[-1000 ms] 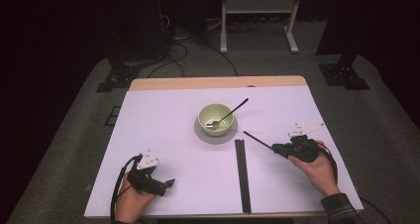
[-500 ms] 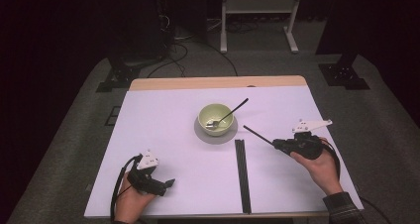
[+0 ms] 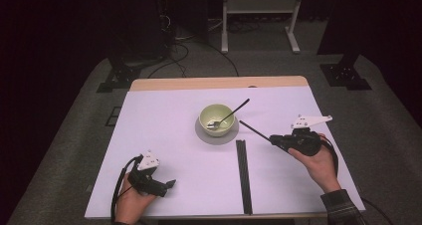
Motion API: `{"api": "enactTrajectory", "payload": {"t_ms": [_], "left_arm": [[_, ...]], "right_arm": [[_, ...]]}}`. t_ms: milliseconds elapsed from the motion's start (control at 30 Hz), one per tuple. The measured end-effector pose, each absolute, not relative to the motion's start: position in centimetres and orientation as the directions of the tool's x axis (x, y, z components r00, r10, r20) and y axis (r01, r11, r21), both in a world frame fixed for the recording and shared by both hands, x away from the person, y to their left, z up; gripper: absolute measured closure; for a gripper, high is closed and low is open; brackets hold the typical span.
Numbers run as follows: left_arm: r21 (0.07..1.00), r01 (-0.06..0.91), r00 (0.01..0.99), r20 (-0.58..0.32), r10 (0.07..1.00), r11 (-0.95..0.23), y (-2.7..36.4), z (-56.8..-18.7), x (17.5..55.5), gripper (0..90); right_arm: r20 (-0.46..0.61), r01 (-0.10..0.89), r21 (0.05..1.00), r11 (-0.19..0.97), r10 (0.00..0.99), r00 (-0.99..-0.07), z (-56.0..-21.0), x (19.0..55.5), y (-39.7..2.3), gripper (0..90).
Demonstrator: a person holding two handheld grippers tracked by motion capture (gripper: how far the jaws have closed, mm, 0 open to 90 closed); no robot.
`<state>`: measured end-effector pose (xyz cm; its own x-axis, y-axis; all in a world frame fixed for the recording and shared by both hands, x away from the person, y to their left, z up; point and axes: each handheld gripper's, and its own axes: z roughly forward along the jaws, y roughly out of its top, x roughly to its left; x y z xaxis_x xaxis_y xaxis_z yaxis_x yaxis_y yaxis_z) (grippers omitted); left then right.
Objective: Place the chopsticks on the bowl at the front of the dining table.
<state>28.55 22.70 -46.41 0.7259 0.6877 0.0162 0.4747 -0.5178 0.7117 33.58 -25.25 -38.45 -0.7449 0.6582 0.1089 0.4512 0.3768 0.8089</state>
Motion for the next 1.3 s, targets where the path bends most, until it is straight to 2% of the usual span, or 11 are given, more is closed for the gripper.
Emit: {"api": "enactTrajectory", "payload": {"t_ms": [633, 1300], "left_arm": [[0.713, 0.473, 0.726, 0.018, 0.687, -0.518, 22.7, -46.4, 28.6, 0.0], [0.715, 0.472, 0.725, 0.017, 0.688, -0.516, 22.7, -46.4, 28.6, 0.0]], "right_arm": [[0.097, 0.422, 0.820, 0.387, 0.632, -0.769, -36.4, 36.0, -21.6, 85.8], [0.084, 0.414, 0.815, 0.405, 0.625, -0.776, -36.1, 38.9, -17.8, 85.8]]}}
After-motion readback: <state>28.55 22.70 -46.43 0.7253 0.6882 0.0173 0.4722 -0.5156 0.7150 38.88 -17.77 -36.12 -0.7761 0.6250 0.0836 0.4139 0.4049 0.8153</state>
